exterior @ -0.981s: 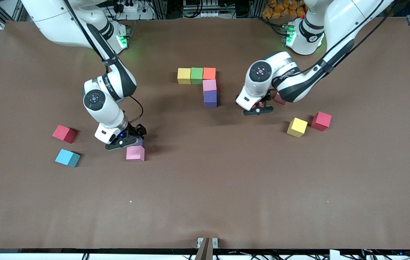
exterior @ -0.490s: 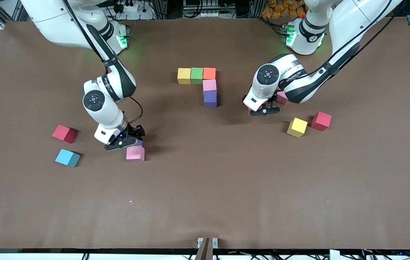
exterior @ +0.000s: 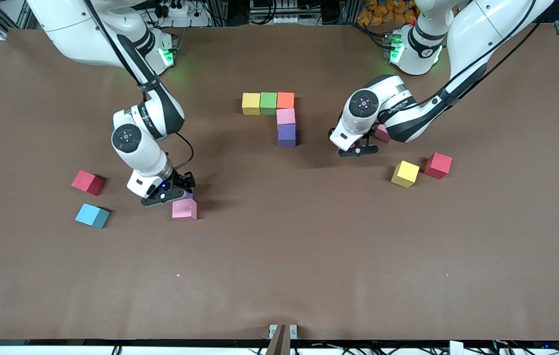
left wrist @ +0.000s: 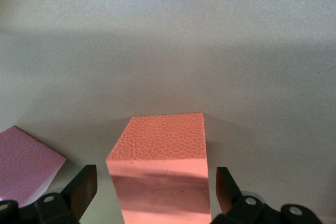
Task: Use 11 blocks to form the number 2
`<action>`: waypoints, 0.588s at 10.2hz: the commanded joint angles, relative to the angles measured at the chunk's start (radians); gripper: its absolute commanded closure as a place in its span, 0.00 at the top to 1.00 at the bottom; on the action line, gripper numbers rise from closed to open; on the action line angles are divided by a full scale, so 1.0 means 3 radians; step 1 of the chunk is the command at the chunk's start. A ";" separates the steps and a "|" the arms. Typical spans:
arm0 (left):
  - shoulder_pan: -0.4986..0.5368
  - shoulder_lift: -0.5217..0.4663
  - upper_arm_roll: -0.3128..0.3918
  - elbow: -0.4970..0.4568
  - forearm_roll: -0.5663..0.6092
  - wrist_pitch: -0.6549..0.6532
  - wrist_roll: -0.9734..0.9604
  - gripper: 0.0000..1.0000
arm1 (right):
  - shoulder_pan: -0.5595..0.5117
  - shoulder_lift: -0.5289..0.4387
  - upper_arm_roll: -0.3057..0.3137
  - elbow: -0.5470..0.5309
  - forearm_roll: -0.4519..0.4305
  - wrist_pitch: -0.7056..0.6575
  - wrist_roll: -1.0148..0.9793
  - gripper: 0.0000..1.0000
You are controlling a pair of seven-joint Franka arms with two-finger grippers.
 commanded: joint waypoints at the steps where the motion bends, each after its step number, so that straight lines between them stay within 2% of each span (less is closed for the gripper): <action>1: 0.0031 0.0044 -0.0040 -0.0016 0.0087 0.0040 -0.0051 1.00 | -0.0030 -0.0080 0.0027 -0.0026 -0.0057 -0.0035 -0.0006 0.58; 2: 0.0026 0.0044 -0.0040 -0.0011 0.0087 0.0040 -0.0051 1.00 | 0.0036 -0.0166 0.0027 -0.0067 -0.0057 -0.0066 0.0014 0.58; 5: 0.0011 0.0080 0.0031 0.0009 0.0107 0.0126 -0.0056 1.00 | 0.0078 -0.0509 0.0047 -0.0068 -0.0057 -0.0749 0.0034 0.58; 6: 0.0011 0.0080 0.0031 0.0009 0.0107 0.0127 -0.0066 1.00 | 0.0078 -0.0561 0.0062 -0.0068 -0.0052 -0.0837 0.0009 0.58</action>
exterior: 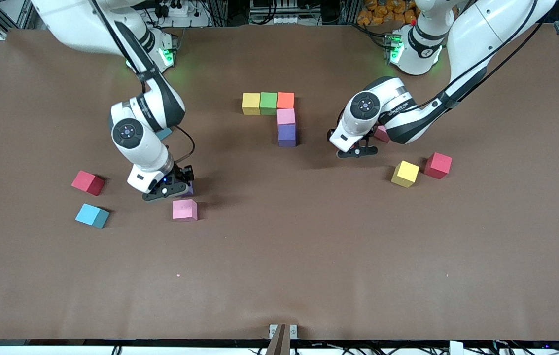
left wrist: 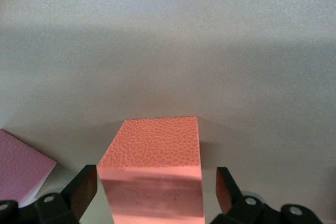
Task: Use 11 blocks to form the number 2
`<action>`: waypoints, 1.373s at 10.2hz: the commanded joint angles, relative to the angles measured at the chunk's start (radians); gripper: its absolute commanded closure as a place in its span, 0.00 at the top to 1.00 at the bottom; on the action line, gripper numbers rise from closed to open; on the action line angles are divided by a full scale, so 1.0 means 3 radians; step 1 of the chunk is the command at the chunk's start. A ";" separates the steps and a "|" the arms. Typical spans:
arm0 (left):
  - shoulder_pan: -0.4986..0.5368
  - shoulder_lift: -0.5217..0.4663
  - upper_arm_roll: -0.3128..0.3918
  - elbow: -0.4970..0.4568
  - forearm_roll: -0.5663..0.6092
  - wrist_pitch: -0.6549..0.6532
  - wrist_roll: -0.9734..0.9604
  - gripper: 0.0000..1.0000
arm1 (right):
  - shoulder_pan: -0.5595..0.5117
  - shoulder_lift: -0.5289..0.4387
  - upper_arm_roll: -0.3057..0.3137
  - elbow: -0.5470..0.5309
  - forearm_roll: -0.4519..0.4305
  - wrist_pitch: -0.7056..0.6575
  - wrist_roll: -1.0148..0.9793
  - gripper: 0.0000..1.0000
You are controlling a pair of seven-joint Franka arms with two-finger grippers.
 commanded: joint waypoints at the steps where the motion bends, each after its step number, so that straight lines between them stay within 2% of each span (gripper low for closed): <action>1: 0.0009 0.0030 -0.0004 -0.0002 0.0102 0.0041 -0.0066 1.00 | 0.0012 -0.0218 0.0053 -0.0080 -0.0050 -0.0158 -0.0005 0.58; 3: -0.0011 0.0035 0.0001 0.0003 0.0102 0.0041 -0.0066 1.00 | 0.0266 -0.0335 0.0109 -0.0090 -0.0045 -0.0275 -0.0016 0.58; 5: -0.0027 0.0035 0.0042 0.0013 0.0102 0.0041 -0.0091 1.00 | 0.0472 -0.0310 0.0140 -0.0085 -0.0035 -0.0312 -0.0285 0.58; 9: -0.0022 0.0035 0.0042 0.0008 0.0102 0.0041 -0.0091 1.00 | 0.0493 -0.0305 0.0354 -0.0075 0.0042 -0.0286 -0.1639 0.58; 11: -0.0022 0.0035 0.0042 0.0008 0.0102 0.0041 -0.0106 1.00 | 0.0513 -0.0325 0.0574 -0.0065 0.0047 -0.0286 -0.1693 0.58; 13: -0.0027 0.0035 0.0042 0.0003 0.0102 0.0041 -0.0137 1.00 | 0.0676 -0.0254 0.0600 -0.0070 0.0052 -0.0175 -0.1693 0.58; 14: -0.0027 0.0035 0.0042 0.0003 0.0102 0.0041 -0.0163 0.82 | 0.0712 -0.0249 0.0600 -0.0090 0.0047 -0.0138 -0.1723 0.58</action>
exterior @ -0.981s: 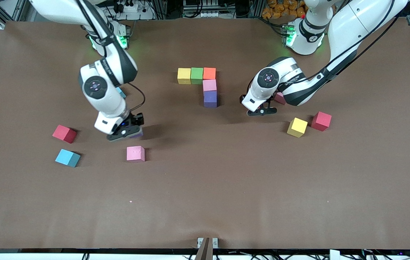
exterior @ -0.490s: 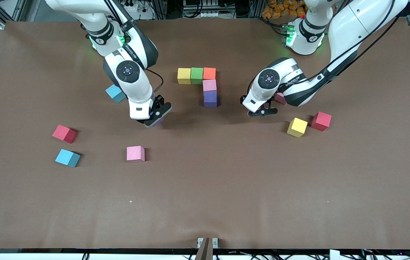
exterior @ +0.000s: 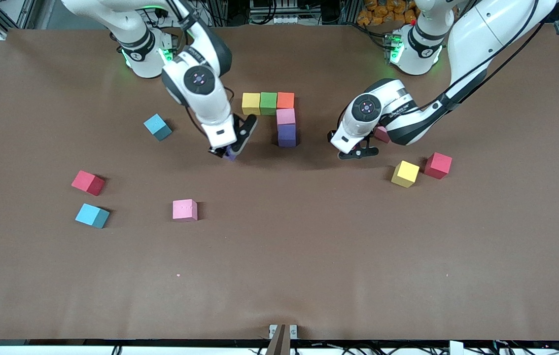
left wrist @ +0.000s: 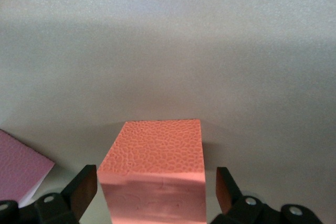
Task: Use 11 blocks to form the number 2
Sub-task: 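Carry the blue block to the figure with the right gripper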
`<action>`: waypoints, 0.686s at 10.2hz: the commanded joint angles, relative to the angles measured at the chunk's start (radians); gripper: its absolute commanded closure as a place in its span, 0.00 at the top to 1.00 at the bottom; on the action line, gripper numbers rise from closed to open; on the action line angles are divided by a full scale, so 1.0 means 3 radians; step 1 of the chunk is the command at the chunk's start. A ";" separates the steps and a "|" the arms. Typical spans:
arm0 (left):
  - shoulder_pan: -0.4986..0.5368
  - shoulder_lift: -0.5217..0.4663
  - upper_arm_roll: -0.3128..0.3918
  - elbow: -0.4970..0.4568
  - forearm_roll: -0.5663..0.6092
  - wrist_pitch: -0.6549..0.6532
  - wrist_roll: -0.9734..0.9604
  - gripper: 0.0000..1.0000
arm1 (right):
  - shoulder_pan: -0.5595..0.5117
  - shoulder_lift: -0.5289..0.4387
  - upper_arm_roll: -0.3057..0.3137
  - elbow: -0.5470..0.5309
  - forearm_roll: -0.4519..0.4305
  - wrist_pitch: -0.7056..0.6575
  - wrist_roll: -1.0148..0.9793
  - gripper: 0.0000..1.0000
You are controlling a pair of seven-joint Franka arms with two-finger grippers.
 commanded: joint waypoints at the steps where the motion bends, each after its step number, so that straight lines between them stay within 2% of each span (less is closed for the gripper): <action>1: -0.0022 0.0015 0.0009 0.0000 0.0102 0.0023 -0.0195 0.59 | 0.0035 0.0010 0.0010 -0.0059 0.0038 0.0097 -0.0285 0.58; 3: -0.0047 0.0015 0.0009 0.0000 0.0097 0.0023 -0.0328 0.42 | 0.0020 0.0122 0.0021 -0.0023 0.0038 0.0371 -0.0745 0.58; 5: -0.0017 -0.0031 0.0009 0.0021 0.0097 0.0008 -0.0456 0.39 | 0.0040 0.0239 0.0031 0.0033 0.0027 0.0393 -0.0951 0.58; 7: 0.0009 -0.0092 -0.0002 0.0178 0.0046 -0.0033 -0.0578 0.39 | 0.0045 0.0316 0.0087 0.0074 0.0017 0.0398 -0.1135 0.58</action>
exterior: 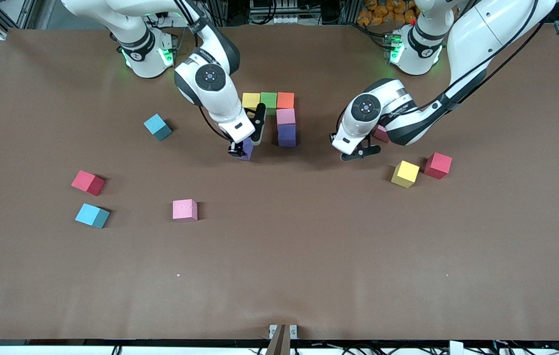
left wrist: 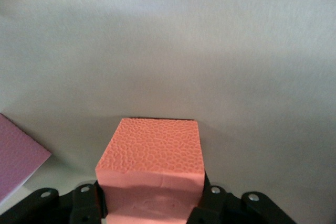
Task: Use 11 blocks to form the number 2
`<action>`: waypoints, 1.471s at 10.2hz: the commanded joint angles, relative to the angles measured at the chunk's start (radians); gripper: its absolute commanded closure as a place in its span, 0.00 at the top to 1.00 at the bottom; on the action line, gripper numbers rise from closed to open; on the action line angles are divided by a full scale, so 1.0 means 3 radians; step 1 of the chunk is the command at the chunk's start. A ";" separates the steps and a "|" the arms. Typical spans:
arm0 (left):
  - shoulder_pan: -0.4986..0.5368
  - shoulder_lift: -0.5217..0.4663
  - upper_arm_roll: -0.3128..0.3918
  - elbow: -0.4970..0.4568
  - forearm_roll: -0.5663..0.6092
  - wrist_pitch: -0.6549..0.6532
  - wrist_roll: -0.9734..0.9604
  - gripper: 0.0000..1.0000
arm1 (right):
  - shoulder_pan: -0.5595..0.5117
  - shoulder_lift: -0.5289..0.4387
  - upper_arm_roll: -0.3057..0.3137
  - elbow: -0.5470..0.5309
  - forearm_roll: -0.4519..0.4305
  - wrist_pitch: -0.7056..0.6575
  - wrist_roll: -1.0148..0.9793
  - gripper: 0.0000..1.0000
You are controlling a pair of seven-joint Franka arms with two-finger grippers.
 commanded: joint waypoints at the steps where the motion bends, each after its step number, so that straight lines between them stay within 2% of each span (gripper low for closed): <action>1: 0.0009 -0.0105 -0.0003 0.0198 0.0046 -0.0060 -0.0274 0.39 | 0.0055 0.0113 0.0085 0.0128 0.0017 0.0004 -0.0176 0.58; 2: 0.0009 -0.0100 0.0002 0.0285 0.0046 -0.0081 -0.0457 0.39 | 0.0162 0.0143 0.0086 0.0184 0.0027 0.0004 -0.0161 0.58; 5: 0.0004 -0.0100 0.0012 0.0454 0.0046 -0.0147 -0.0944 0.39 | 0.0173 0.0317 0.0101 0.0220 0.0027 0.0156 -0.0140 0.58; 9: -0.0006 -0.0074 0.0155 0.0547 0.0061 -0.0275 -0.1149 0.39 | 0.0173 0.0374 0.0203 0.0220 0.0027 0.0198 -0.0135 0.57; 15: 0.0004 -0.0069 0.0160 0.0654 0.0041 -0.0275 -0.1445 0.39 | 0.0188 0.0506 0.0234 0.0220 0.0027 0.0377 -0.0135 0.56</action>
